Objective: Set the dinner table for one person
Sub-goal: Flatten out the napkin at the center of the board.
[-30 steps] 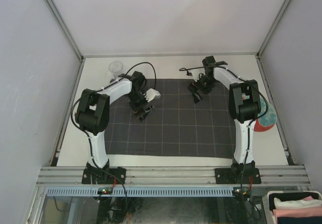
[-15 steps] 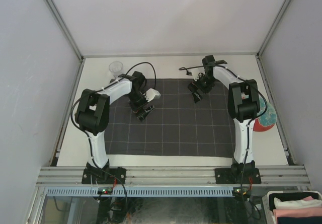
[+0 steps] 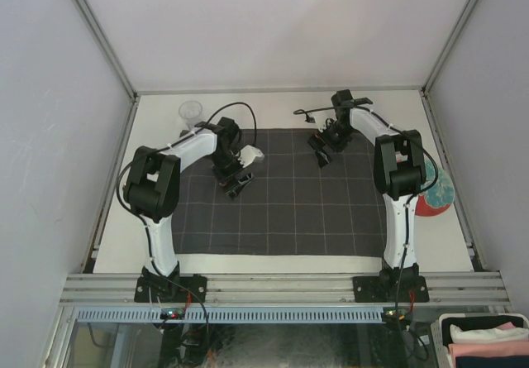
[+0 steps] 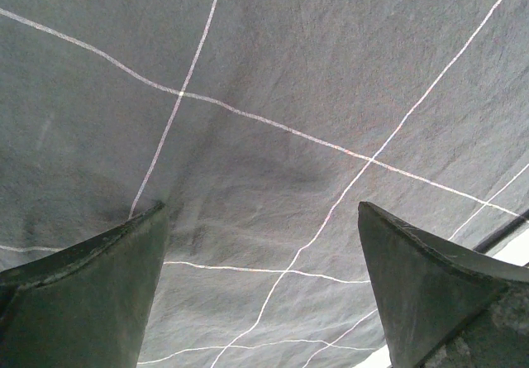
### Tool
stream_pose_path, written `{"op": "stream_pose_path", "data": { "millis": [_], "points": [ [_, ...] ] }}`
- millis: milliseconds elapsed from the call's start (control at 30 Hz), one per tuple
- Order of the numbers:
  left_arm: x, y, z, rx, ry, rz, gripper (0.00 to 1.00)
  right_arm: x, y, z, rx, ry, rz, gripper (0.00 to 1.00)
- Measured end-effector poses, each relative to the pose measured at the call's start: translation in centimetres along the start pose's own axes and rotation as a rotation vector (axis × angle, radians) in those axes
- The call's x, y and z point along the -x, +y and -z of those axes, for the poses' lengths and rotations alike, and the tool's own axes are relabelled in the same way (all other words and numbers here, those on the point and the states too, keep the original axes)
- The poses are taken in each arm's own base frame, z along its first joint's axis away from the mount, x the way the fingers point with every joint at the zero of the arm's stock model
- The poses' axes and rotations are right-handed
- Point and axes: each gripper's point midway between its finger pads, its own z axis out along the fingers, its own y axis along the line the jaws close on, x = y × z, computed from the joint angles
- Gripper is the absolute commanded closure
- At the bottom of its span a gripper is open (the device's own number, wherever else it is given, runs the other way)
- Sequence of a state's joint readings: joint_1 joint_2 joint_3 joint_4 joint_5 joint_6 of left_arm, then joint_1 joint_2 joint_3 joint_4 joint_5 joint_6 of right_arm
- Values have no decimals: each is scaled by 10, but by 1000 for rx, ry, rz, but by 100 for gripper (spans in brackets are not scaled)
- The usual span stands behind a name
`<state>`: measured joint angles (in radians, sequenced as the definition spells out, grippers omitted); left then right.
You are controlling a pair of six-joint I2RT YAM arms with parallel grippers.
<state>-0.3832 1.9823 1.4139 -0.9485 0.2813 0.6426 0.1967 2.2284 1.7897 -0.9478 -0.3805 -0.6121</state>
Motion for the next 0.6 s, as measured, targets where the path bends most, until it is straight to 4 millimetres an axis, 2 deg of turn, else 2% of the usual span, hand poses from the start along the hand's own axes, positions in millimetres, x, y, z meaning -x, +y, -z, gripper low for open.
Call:
{"op": "stream_pose_path", "data": {
  "millis": [233, 333, 467, 533, 600],
  "points": [
    [-4, -2, 4, 5, 24, -2, 0, 1, 3, 4, 4, -2, 7, 0],
    [-12, -7, 16, 14, 50, -4, 0, 7, 11, 21, 6, -23, 25, 0],
    [-5, -3, 50, 65, 4, -21, 0, 20, 39, 61, 10, -90, 122, 0],
    [1, 4, 68, 108, -44, -23, 0, 21, 59, 81, 13, -115, 189, 0],
    [1, 14, 82, 153, -76, -10, 0, 17, 82, 93, 26, -122, 256, 0]
  ]
}}
